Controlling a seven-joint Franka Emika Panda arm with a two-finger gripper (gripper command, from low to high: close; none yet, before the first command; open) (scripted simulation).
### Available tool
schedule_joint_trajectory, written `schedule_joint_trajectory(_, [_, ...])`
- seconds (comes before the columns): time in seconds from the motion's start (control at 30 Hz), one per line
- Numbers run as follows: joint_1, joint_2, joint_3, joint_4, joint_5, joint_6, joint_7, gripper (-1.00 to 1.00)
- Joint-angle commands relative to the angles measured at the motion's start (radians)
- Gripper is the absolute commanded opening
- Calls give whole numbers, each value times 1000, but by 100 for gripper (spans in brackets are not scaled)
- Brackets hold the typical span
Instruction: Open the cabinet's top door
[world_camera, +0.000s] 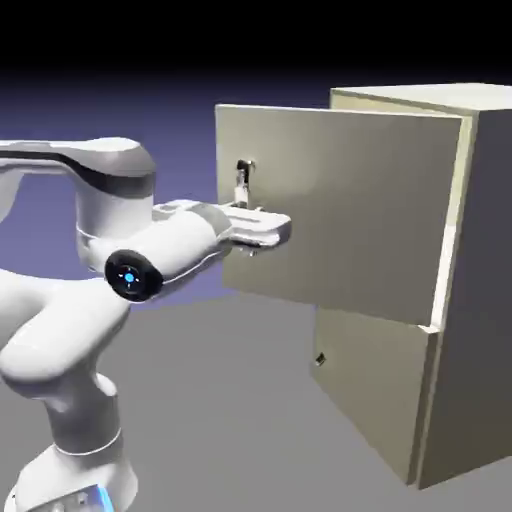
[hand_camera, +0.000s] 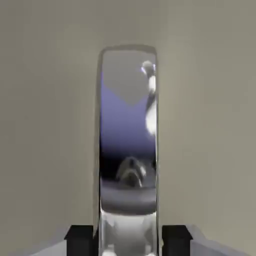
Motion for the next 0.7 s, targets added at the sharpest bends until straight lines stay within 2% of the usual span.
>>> schedule_joint_trajectory(0.0, [1,28,-36,16,-38,-30,-12,-100])
schedule_joint_trajectory(0.3, [108,338,-352,248,-344,-315,-141,-100])
schedule_joint_trajectory(0.67, [409,729,-700,639,-548,-691,-316,-100])
